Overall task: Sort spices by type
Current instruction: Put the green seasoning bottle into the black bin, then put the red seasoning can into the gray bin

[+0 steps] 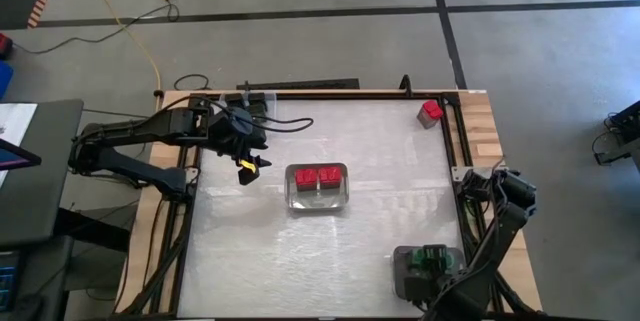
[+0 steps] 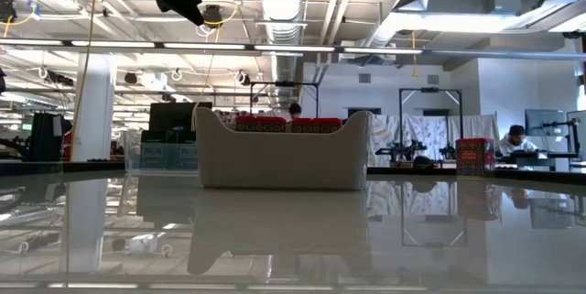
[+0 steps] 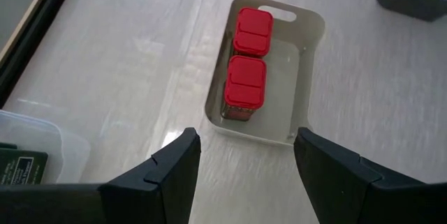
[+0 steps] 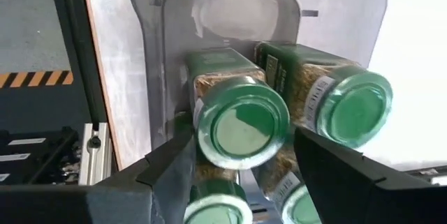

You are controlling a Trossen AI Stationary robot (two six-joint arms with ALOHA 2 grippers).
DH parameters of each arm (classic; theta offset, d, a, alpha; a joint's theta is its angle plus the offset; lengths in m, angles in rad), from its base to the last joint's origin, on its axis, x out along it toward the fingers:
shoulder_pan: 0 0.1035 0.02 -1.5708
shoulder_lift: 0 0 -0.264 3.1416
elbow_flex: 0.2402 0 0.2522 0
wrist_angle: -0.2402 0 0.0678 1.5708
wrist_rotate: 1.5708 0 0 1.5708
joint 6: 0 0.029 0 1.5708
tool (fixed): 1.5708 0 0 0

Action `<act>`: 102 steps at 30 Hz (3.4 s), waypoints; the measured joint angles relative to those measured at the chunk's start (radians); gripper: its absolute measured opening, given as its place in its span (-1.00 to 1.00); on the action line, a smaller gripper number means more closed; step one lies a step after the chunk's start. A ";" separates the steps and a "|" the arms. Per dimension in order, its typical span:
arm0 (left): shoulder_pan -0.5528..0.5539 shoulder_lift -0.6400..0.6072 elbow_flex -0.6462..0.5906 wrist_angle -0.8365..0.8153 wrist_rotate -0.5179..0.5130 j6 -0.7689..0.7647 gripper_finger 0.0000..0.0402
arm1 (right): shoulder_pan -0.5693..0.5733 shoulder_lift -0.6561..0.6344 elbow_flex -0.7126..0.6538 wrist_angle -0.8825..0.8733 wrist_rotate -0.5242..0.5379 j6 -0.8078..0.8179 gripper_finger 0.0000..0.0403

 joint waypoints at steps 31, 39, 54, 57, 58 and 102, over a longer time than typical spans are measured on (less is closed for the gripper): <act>0.000 0.001 0.000 0.005 0.000 0.000 0.11 | -0.042 -0.105 0.232 -0.074 0.689 0.174 0.35; 0.000 0.001 0.000 0.003 0.000 0.008 0.11 | -0.198 -0.151 0.231 0.106 0.764 0.174 0.35; 0.000 0.001 0.000 -0.003 0.000 0.069 0.11 | -0.447 -0.142 0.230 0.274 0.759 -0.079 0.39; 0.000 0.001 0.000 -0.003 0.000 0.094 0.11 | -0.476 -0.142 0.230 0.267 0.758 -0.072 0.49; 0.000 0.001 0.000 -0.003 0.000 0.103 0.11 | -0.488 -0.142 0.230 0.264 0.757 -0.071 0.54; 0.433 -0.574 -0.387 0.281 0.172 0.233 0.11 | -1.627 -0.152 0.181 -0.075 0.337 -0.363 0.71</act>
